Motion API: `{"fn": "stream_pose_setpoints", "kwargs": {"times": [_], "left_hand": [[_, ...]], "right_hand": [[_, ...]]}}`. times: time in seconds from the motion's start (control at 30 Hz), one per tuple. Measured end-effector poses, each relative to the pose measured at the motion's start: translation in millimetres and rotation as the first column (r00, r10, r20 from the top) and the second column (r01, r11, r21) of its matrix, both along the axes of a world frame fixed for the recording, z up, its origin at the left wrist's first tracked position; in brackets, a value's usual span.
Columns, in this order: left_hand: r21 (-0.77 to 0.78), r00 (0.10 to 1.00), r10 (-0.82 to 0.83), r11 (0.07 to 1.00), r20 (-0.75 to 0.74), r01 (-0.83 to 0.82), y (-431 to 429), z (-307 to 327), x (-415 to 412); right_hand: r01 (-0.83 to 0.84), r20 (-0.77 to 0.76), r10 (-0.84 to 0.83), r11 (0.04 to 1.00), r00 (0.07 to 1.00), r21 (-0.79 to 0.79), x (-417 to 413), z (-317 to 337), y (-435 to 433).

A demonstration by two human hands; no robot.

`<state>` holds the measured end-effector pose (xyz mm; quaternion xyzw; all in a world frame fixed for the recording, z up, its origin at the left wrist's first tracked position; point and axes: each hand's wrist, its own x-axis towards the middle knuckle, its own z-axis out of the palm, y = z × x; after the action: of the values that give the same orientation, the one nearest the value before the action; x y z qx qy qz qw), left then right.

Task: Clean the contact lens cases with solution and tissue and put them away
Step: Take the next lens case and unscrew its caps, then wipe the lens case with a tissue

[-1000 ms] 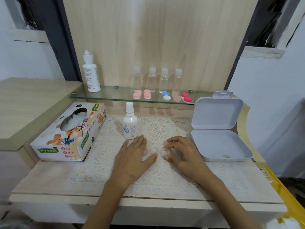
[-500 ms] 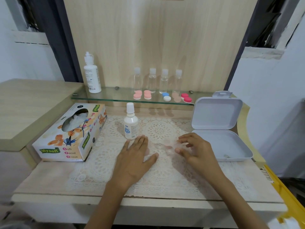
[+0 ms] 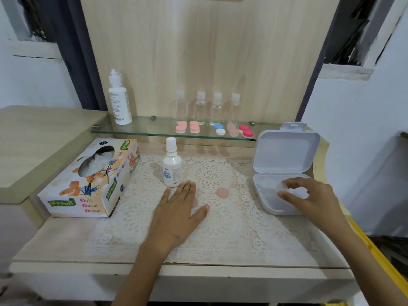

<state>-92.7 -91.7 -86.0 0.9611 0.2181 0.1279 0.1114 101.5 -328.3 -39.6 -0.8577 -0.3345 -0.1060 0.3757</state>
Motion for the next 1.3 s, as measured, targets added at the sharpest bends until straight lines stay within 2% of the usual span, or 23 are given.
{"fn": "stream_pose_setpoints", "kwargs": {"times": [0.17, 0.27, 0.4, 0.5, 0.73, 0.8, 0.9, 1.0, 1.1, 1.17, 1.3], "left_hand": [[-0.004, 1.0, 0.002, 1.0, -0.001, -0.002, 0, 1, 1], [-0.009, 1.0, 0.002, 1.0, 0.002, -0.002, 0, 1, 0], [-0.016, 1.0, 0.002, 1.0, 0.015, -0.002, 0, 0, 0], [-0.009, 1.0, 0.007, 1.0, 0.021, -0.007, 0, 0, 0], [-0.016, 1.0, 0.008, 1.0, 0.023, -0.007, 0, -1, 1], [-0.021, 1.0, 0.005, 1.0, 0.03, -0.005, 0, -1, 0], [-0.018, 0.999, 0.008, 1.0, 0.031, -0.008, -1, -1, -1], [-0.018, 0.999, 0.011, 1.0, 0.034, -0.011, -1, 0, -1], [-0.026, 0.999, 0.014, 1.0, 0.047, -0.013, -1, 1, 0], [-0.027, 0.998, 0.016, 1.0, 0.06, -0.014, -1, 0, 0], [-0.058, 0.995, 0.008, 0.998, 0.104, -0.002, -2, 3, -2]], "right_hand": [[0.011, 0.226, 0.006, 0.997, 0.974, -0.075, 4, 3, -6], [-0.026, 0.416, 0.089, 0.987, 0.905, -0.157, 9, 4, -7], [-0.05, 0.588, 0.194, 0.966, 0.785, -0.252, 16, 8, -11], [-0.061, 0.648, 0.244, 0.954, 0.722, -0.292, 22, 8, -13], [-0.109, 0.699, 0.308, 0.943, 0.645, -0.315, 28, 4, -15], [-0.103, 0.688, 0.296, 0.946, 0.663, -0.307, 28, 2, -16], [-0.09, 0.586, 0.214, 0.968, 0.782, -0.233, 27, -3, -14], [-0.059, 0.427, 0.094, 0.994, 0.899, -0.093, 21, -4, -10], [-0.091, 0.188, 0.07, 0.991, 0.98, 0.102, 6, 1, -3], [-0.127, 0.081, 0.114, 0.974, 0.99, 0.189, -10, 4, 7], [-0.246, -0.02, 0.256, 0.944, 0.966, 0.218, -46, -1, 33]]}}
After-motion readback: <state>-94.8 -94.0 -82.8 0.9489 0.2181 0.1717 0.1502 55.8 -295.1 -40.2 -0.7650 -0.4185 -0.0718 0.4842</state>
